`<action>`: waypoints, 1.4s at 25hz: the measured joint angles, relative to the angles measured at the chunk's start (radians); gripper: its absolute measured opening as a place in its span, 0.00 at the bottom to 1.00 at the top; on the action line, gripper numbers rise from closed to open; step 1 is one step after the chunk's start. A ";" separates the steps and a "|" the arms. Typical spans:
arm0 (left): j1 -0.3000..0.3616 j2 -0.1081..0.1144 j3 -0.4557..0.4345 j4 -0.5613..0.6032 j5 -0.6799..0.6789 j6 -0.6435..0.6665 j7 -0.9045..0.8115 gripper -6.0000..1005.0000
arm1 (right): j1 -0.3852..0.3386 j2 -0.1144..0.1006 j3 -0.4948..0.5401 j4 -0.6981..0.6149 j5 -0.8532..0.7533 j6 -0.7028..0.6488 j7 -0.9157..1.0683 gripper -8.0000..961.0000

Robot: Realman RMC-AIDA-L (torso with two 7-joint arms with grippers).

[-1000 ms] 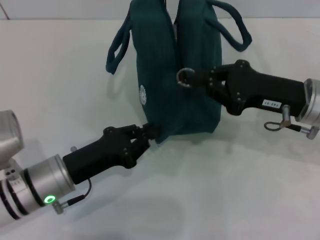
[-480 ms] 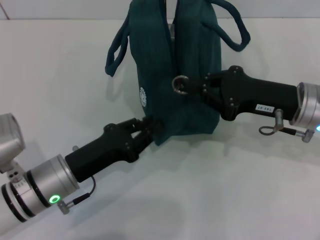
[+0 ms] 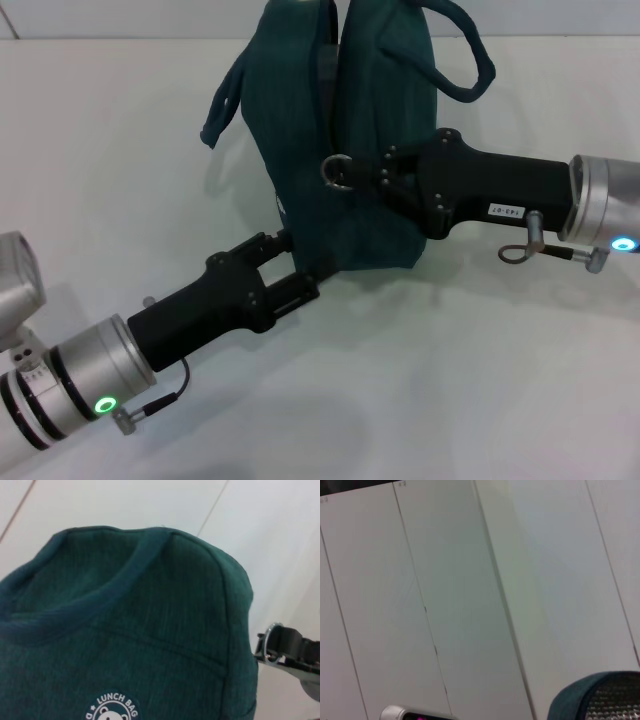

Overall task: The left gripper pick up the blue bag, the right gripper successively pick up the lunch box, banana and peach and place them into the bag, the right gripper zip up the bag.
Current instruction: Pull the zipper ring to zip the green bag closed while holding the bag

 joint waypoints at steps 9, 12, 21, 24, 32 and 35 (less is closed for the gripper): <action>-0.023 -0.001 0.051 0.001 -0.032 -0.027 0.003 0.85 | 0.033 0.001 -0.038 -0.007 0.013 0.008 0.036 0.02; -0.037 -0.003 0.051 -0.003 -0.051 -0.065 0.009 0.87 | 0.036 0.001 -0.053 -0.006 0.022 0.007 0.041 0.02; -0.045 -0.002 0.053 0.004 -0.088 -0.110 0.016 0.80 | 0.026 0.000 -0.051 -0.001 0.027 0.025 0.042 0.02; -0.045 -0.001 0.054 0.003 -0.089 -0.110 0.030 0.76 | 0.025 -0.001 -0.052 -0.001 0.027 0.036 0.042 0.02; -0.037 -0.004 0.052 -0.003 -0.097 -0.111 0.081 0.54 | 0.013 0.000 -0.050 -0.001 0.027 0.039 0.034 0.02; -0.036 -0.004 0.052 -0.004 -0.100 -0.111 0.081 0.43 | 0.010 0.001 -0.050 -0.001 0.027 0.039 0.034 0.02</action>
